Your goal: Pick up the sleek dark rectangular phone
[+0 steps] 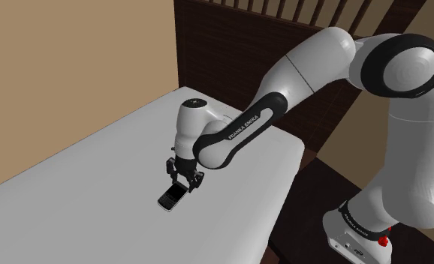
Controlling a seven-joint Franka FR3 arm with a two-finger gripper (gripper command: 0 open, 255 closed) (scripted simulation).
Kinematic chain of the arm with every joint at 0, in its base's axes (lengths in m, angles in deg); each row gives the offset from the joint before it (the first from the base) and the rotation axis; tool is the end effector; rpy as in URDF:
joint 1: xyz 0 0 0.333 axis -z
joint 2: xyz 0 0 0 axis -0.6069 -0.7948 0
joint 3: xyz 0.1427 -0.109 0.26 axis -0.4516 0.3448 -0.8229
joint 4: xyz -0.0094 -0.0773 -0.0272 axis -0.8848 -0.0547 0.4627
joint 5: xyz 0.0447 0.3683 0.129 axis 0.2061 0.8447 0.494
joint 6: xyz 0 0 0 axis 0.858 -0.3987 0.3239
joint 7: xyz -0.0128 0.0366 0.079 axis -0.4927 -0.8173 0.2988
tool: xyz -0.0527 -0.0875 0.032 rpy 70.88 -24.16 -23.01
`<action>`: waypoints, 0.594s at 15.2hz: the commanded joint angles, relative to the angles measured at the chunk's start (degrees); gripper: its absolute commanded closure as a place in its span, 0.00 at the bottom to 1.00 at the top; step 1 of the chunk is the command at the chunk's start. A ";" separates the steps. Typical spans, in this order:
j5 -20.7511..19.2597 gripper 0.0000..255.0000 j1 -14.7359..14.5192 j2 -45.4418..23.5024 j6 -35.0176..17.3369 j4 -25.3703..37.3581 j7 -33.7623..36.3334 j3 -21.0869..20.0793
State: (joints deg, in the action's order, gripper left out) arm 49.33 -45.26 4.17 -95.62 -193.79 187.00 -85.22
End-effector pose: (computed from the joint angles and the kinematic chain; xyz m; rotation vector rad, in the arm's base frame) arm 0.4808 0.3734 0.2242 -2.5407 1.5919 0.2676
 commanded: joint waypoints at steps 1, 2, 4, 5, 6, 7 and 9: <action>-0.02 1.00 -0.05 -0.17 -0.10 -0.02 0.02 0.04; -0.01 1.00 -0.03 -0.14 -0.09 -0.04 0.01 0.02; 0.01 1.00 -0.02 -0.09 -0.08 -0.08 0.01 0.00; 0.01 1.00 -0.03 -0.11 -0.04 -0.02 0.01 0.01; 0.00 1.00 0.03 -0.14 -0.06 -0.02 -0.06 0.02; 0.30 1.00 0.27 0.46 0.50 -0.05 -0.16 -0.27; 0.91 1.00 0.74 1.65 1.63 -0.05 -0.35 -0.85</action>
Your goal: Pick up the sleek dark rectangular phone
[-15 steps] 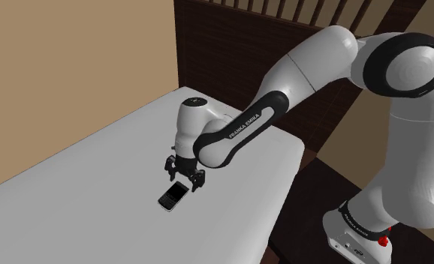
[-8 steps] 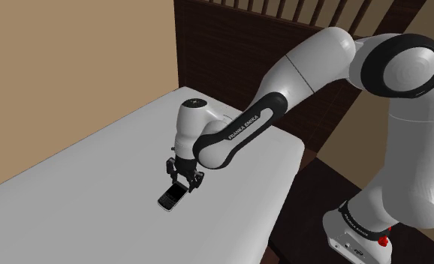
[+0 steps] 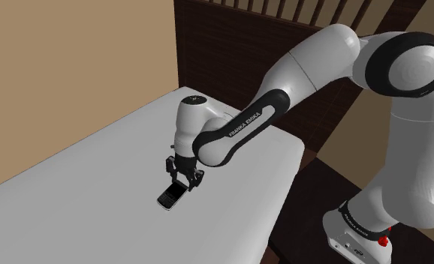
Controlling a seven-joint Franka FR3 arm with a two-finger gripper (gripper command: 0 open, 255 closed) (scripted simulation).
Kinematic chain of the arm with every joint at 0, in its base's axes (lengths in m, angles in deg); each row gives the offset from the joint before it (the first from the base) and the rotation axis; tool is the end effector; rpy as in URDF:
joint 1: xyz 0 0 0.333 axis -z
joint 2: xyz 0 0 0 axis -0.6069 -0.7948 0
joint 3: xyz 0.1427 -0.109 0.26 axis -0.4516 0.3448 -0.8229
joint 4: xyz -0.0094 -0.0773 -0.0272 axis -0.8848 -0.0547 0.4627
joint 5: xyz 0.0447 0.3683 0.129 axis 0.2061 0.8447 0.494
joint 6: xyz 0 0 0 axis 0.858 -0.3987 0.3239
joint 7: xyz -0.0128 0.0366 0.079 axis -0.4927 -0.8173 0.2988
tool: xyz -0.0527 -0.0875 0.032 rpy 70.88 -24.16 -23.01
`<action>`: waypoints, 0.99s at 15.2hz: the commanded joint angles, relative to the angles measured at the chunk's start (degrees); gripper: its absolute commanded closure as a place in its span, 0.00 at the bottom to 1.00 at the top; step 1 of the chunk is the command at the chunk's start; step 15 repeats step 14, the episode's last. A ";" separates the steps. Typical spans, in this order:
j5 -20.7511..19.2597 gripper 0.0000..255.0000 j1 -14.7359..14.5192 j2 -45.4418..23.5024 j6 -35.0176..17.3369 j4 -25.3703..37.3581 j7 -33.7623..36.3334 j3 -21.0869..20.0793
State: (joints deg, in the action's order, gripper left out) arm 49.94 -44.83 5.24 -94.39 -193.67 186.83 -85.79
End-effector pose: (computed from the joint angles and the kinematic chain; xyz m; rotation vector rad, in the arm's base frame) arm 0.4811 0.3739 0.2343 -2.5412 1.5928 0.2698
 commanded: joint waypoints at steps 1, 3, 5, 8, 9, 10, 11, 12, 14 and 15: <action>0.62 1.00 0.54 1.17 0.97 -0.15 -0.28 -0.56; 1.24 1.00 0.99 2.33 2.13 -0.08 -0.48 -1.11; 1.87 1.00 1.43 3.47 3.32 0.04 -0.69 -1.63; 2.81 1.00 2.05 5.14 5.13 0.31 -0.99 -2.37; 3.12 1.00 2.25 5.69 5.74 0.43 -1.09 -2.60; 3.43 1.00 2.44 6.23 6.36 0.56 -1.20 -2.82; 3.74 1.00 2.62 6.76 6.98 0.70 -1.30 -3.04; 4.05 1.00 2.81 7.29 7.61 0.86 -1.39 -3.25; 4.10 1.00 2.83 7.37 7.71 0.88 -1.41 -3.28; 4.10 1.00 2.83 7.37 7.71 0.88 -1.41 -3.28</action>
